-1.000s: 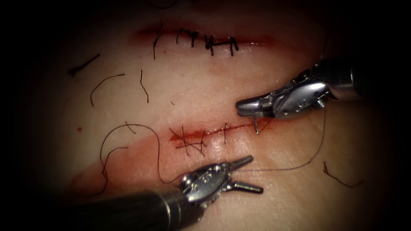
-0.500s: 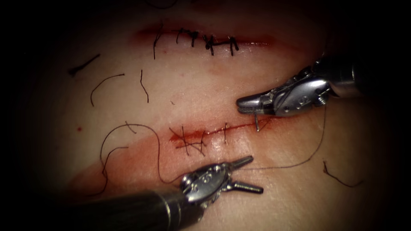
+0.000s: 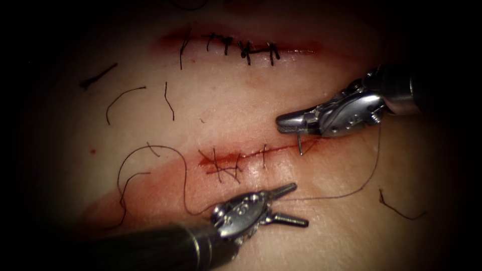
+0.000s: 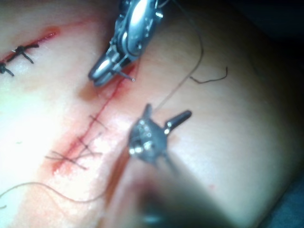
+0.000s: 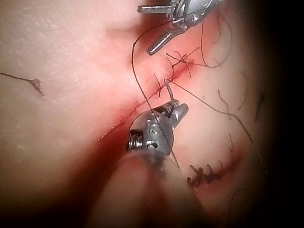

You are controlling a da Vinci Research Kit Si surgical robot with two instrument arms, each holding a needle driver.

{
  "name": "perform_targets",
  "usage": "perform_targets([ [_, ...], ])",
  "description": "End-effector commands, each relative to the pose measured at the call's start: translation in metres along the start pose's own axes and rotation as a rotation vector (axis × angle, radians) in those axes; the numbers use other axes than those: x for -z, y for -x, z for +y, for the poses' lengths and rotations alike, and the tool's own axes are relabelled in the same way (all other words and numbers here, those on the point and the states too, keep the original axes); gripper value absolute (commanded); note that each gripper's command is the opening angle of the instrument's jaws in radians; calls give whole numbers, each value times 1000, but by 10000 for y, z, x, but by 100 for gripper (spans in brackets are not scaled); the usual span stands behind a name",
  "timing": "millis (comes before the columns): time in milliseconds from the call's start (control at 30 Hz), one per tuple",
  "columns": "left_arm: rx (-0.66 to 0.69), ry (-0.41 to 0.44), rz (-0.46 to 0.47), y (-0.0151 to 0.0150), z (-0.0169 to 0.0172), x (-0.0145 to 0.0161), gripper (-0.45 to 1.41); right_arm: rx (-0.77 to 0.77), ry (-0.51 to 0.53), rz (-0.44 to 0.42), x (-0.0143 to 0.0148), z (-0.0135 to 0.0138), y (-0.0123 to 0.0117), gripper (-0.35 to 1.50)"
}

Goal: Wound Closure

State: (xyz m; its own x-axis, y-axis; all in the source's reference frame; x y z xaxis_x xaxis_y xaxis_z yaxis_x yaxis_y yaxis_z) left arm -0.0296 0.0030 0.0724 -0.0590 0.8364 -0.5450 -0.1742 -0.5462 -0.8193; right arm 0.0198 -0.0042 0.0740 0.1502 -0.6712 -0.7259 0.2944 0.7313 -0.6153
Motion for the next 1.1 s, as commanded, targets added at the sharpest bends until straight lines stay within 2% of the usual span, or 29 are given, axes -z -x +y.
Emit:
perform_targets([
  [33, 2, 2, -4, 7, -1, -7, 74, 1, -4, 0, -9, -9, 4, -35],
  [333, 2, 2, -4, 7, -1, -7, 74, 11, -6, 4, -13, -24, -4, -35],
  [533, 2, 3, -4, 7, -1, -6, 74, -1, -19, 8, -18, -46, -9, -35],
  [1100, 2, 2, -10, 7, -2, -6, 74, -69, -30, -3, -11, -73, 2, -35],
])
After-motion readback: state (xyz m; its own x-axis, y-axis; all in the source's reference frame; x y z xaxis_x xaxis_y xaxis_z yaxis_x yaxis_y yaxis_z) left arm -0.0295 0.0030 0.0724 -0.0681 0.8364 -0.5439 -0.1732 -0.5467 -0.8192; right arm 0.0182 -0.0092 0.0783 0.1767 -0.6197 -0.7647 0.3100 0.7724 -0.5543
